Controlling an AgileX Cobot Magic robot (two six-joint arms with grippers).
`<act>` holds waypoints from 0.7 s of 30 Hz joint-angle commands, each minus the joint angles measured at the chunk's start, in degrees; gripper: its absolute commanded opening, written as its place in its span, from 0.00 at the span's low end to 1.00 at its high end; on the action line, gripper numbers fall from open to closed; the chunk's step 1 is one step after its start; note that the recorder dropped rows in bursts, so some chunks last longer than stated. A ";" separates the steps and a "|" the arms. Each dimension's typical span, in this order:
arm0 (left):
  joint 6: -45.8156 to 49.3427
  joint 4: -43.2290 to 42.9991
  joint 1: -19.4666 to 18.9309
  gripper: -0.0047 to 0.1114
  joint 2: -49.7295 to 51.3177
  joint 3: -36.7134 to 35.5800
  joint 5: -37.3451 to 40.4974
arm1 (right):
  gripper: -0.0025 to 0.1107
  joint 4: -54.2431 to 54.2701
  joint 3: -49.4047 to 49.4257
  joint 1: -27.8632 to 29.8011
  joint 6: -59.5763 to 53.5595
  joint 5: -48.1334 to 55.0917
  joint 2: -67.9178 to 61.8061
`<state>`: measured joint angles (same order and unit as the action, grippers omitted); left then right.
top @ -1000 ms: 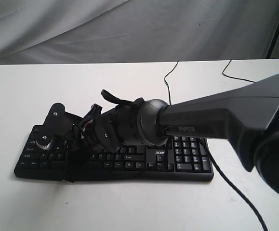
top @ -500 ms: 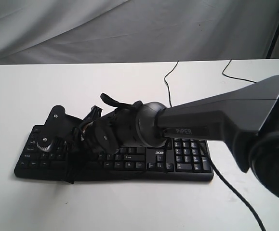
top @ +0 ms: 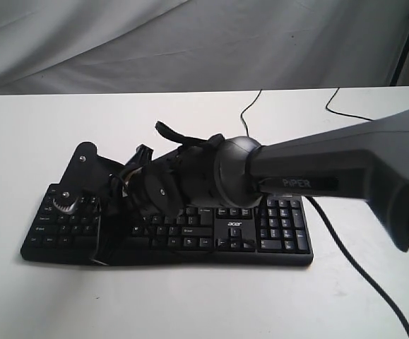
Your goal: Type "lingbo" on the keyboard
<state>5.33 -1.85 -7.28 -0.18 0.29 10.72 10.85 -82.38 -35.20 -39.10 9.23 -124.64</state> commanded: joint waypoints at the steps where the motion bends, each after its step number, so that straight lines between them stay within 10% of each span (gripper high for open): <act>1: -0.16 0.03 0.22 0.05 0.18 -0.29 -0.24 | 0.02 -0.44 1.08 0.69 0.14 -0.41 0.84; 21: -0.16 0.03 0.22 0.05 0.18 -0.29 -0.24 | 0.02 -0.56 1.31 1.35 0.14 -1.06 0.28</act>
<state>5.33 -1.85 -7.28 -0.18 0.29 10.72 10.63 -81.53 -34.21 -39.10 8.88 -124.59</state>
